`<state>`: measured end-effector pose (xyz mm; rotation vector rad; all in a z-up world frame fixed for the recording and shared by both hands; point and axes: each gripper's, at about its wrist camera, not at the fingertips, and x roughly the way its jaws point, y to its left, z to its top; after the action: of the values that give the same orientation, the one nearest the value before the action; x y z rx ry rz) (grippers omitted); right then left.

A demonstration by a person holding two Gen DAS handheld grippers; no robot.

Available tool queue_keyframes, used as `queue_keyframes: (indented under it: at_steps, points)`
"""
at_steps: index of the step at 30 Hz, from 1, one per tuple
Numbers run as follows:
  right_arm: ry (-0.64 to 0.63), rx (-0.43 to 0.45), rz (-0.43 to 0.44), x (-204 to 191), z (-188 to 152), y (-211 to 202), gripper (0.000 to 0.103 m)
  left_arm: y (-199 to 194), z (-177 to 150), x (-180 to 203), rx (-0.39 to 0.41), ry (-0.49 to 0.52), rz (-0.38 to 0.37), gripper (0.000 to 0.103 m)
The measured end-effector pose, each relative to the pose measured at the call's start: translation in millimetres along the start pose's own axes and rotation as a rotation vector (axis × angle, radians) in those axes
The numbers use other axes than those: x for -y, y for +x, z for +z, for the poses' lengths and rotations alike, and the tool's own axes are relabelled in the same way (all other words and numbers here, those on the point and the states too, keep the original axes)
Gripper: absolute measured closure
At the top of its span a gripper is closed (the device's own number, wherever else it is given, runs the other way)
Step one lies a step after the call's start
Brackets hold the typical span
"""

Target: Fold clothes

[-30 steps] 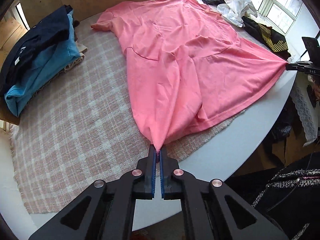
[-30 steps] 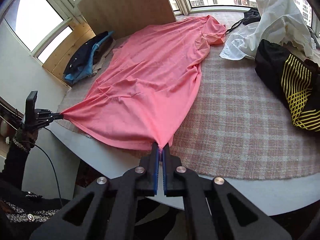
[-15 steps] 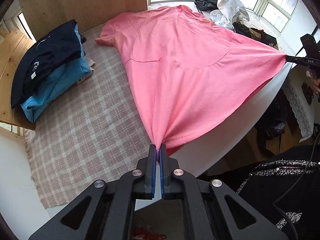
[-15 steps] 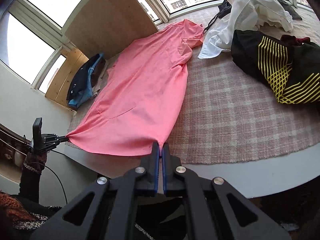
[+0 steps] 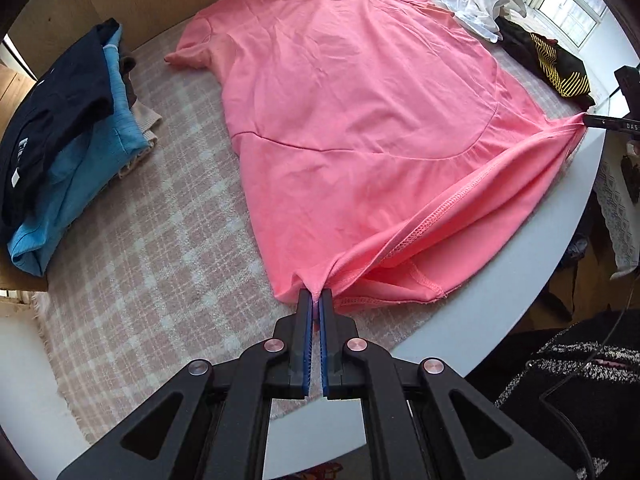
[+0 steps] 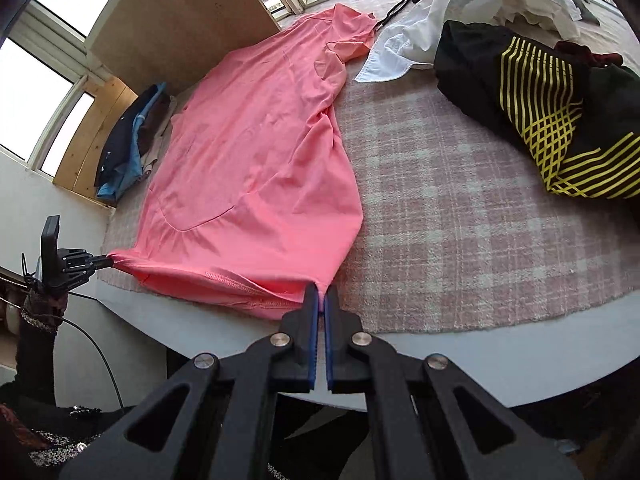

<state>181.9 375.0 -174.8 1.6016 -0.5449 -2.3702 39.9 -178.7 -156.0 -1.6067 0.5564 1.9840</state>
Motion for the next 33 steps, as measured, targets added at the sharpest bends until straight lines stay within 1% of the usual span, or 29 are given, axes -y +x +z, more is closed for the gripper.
queue_keyframes:
  at_steps: [2,6,7,8,11,12,13,14,15,16,17,18,19,21,22,25,26,30,31,32,33]
  points:
    - [-0.008,0.029,0.005,-4.0,0.2,-14.0,0.1,-13.7,-14.4,7.4,-0.001,0.01,0.001,0.101]
    - [-0.021,0.083,0.01,-9.9,1.3,-38.1,0.1,-53.3,-24.9,7.8,0.046,-0.012,0.016,0.101]
    - [-0.018,0.076,-0.011,-5.1,2.5,-30.3,0.1,-55.7,-22.9,5.9,0.054,-0.004,0.038,0.101]
    - [-0.021,0.051,-0.037,-0.9,2.1,-17.4,0.1,-56.1,-20.8,3.8,0.058,0.001,0.057,0.101]
    - [-0.05,-0.021,-0.134,7.7,-3.2,19.4,0.1,-23.9,-14.4,-3.3,0.013,-0.008,0.072,0.1]
    - [-0.054,-0.038,-0.154,8.7,-7.5,26.1,0.099,-11.4,-14.3,-5.1,-0.007,-0.009,0.075,0.097]
    - [-0.048,-0.051,-0.139,8.0,-11.8,28.2,0.099,-5.8,-18.1,-6.6,-0.018,-0.016,0.075,0.095]
    - [-0.049,-0.059,-0.121,5.5,-16.4,29.0,0.099,-0.3,-21.9,-8.1,-0.03,-0.023,0.075,0.091]
    - [-0.073,-0.053,-0.105,-1.9,-22.0,26.3,0.098,5.3,-25.7,-9.6,-0.041,-0.03,0.075,0.09]
    - [-0.111,-0.045,-0.109,-11.6,-27.6,23.7,0.091,10.8,-29.5,-11.2,-0.053,-0.037,0.075,0.087]
    - [-0.147,-0.039,-0.114,-20.8,-32.9,22.0,0.074,16.4,-33.4,-12.7,-0.064,-0.044,0.075,0.084]
    - [-0.178,-0.039,-0.118,-28.3,-36.9,22.7,0.065,19.9,-37.4,-14.1,-0.071,-0.051,0.075,0.082]
    - [-0.197,-0.037,-0.121,-32.4,-39.4,25.1,0.055,14.5,-42.2,-14.8,-0.059,-0.058,0.071,0.077]
    - [-0.197,-0.04,-0.134,-34.4,-40.8,34.2,0.055,5.6,-49.7,-15.5,-0.028,-0.068,0.051,0.068]
    - [-0.176,-0.05,-0.136,-31.9,-39.5,39.7,0.055,2.5,-52.3,-15.8,-0.013,-0.071,0.038,0.065]
    - [-0.154,-0.069,-0.141,-28.0,-36.6,51.6,0.054,9.4,-49.7,-19.6,-0.008,-0.088,0.023,0.064]
    - [-0.159,-0.074,-0.151,-28.3,-36.6,54.3,0.055,13.3,-47.0,-20.7,-0.009,-0.086,0.021,0.064]
    - [-0.16,-0.11,-0.148,-28.3,-38.4,65.0,0.055,28.9,-35.4,-21.5,-0.019,-0.063,0.008,0.065]
    - [-0.156,-0.121,-0.137,-28.1,-39.4,67.1,0.058,32.8,-33.7,-20.9,-0.028,-0.055,0.013,0.066]
    - [-0.153,-0.128,-0.132,-28.0,-40.4,68.9,0.073,36.3,-32.3,-20.2,-0.036,-0.046,0.015,0.072]
    - [-0.145,-0.14,-0.128,-27.3,-41.0,70.7,0.085,37.7,-31.8,-19.6,-0.04,-0.037,0.007,0.085]
